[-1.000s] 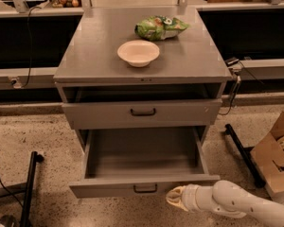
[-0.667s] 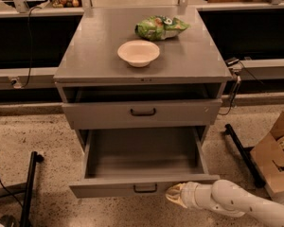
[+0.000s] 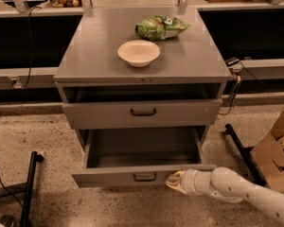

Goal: Close middle drawer

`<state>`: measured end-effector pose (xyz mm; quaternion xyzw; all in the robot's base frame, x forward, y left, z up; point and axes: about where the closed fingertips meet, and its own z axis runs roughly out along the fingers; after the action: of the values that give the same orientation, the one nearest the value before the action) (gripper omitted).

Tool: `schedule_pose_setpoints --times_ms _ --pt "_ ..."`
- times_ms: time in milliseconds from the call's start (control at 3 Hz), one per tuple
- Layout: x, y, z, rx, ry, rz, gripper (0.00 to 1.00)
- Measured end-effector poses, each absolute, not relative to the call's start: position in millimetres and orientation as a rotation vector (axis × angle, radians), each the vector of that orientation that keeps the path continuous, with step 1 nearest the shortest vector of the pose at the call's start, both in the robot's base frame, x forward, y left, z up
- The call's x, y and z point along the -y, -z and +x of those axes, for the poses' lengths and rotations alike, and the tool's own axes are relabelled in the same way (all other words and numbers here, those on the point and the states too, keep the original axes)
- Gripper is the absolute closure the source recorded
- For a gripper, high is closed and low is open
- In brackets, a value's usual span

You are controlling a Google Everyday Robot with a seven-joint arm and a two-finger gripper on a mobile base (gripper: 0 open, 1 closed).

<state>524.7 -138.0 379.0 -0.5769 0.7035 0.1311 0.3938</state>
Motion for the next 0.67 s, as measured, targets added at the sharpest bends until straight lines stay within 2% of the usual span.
schedule_pose_setpoints --times_ms 667 --pt "148 -382 578 -1.740 -0.318 -1.473 1.00"
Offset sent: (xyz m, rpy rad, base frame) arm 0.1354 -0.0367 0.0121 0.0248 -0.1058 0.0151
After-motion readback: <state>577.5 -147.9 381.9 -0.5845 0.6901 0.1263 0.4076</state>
